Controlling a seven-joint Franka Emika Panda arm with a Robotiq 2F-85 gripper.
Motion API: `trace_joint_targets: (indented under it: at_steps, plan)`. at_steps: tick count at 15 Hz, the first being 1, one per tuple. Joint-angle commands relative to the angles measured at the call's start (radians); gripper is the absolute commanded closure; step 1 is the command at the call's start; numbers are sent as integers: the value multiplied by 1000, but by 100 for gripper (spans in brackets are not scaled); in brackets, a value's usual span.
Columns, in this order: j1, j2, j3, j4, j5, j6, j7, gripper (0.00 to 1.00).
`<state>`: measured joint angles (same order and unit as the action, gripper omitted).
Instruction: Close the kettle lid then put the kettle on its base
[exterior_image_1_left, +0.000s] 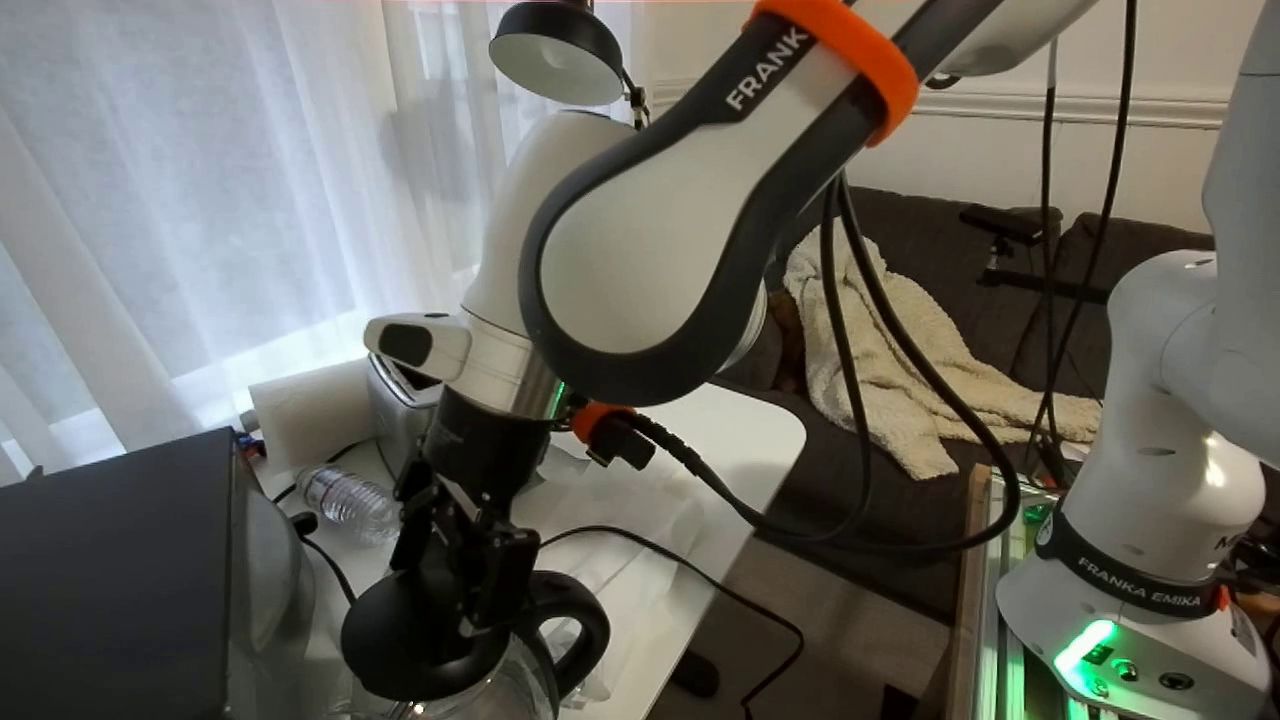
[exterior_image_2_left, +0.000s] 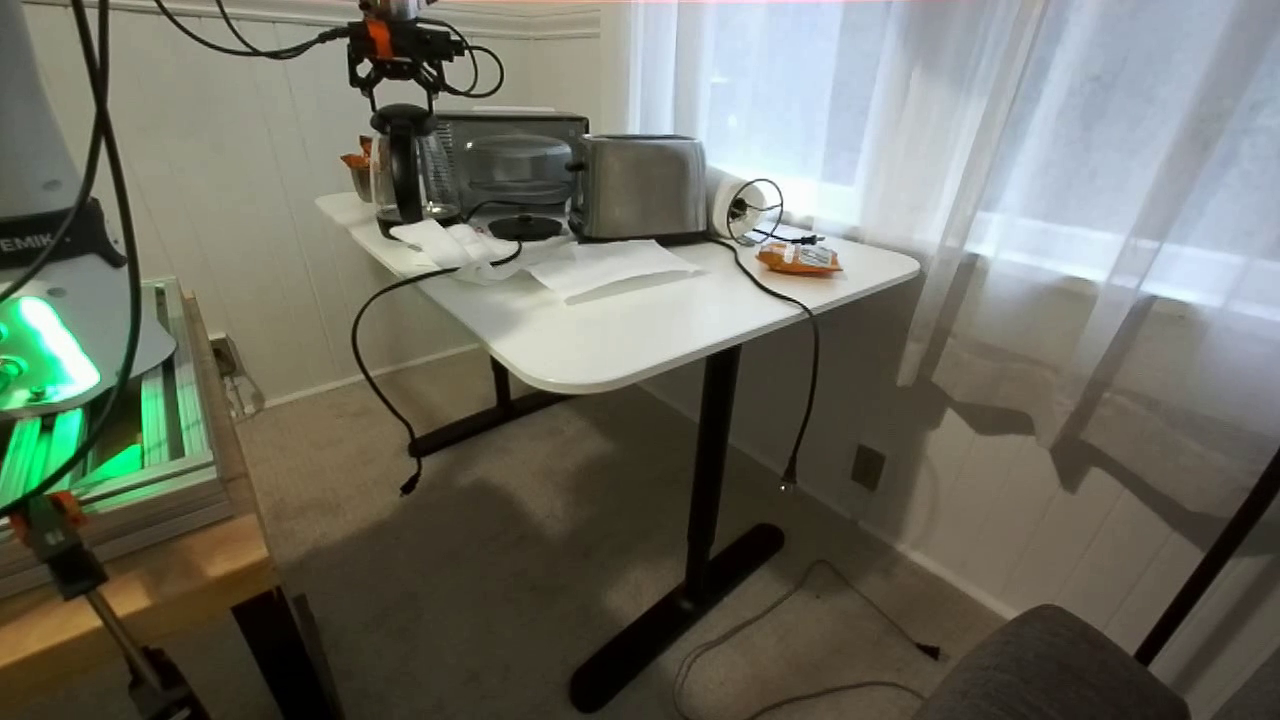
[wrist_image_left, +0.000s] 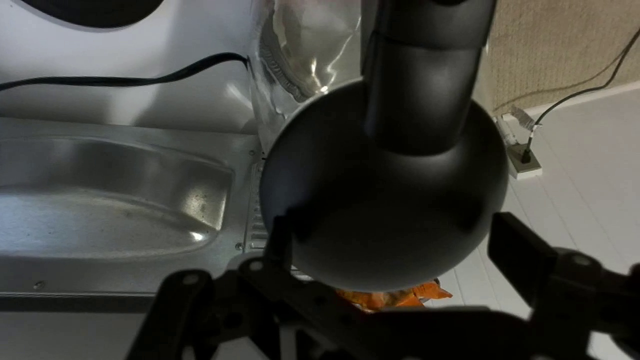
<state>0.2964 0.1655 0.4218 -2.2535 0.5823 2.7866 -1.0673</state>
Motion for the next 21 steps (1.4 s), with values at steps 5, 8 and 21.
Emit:
trace_joint_targets:
  at_steps: [5,8,21]
  plan:
    - [-21,52,33,6,-35,18,4,0]
    - [-22,41,29,3,-62,15,22,0]
    - [5,-211,-43,-24,-197,-423,273,0]
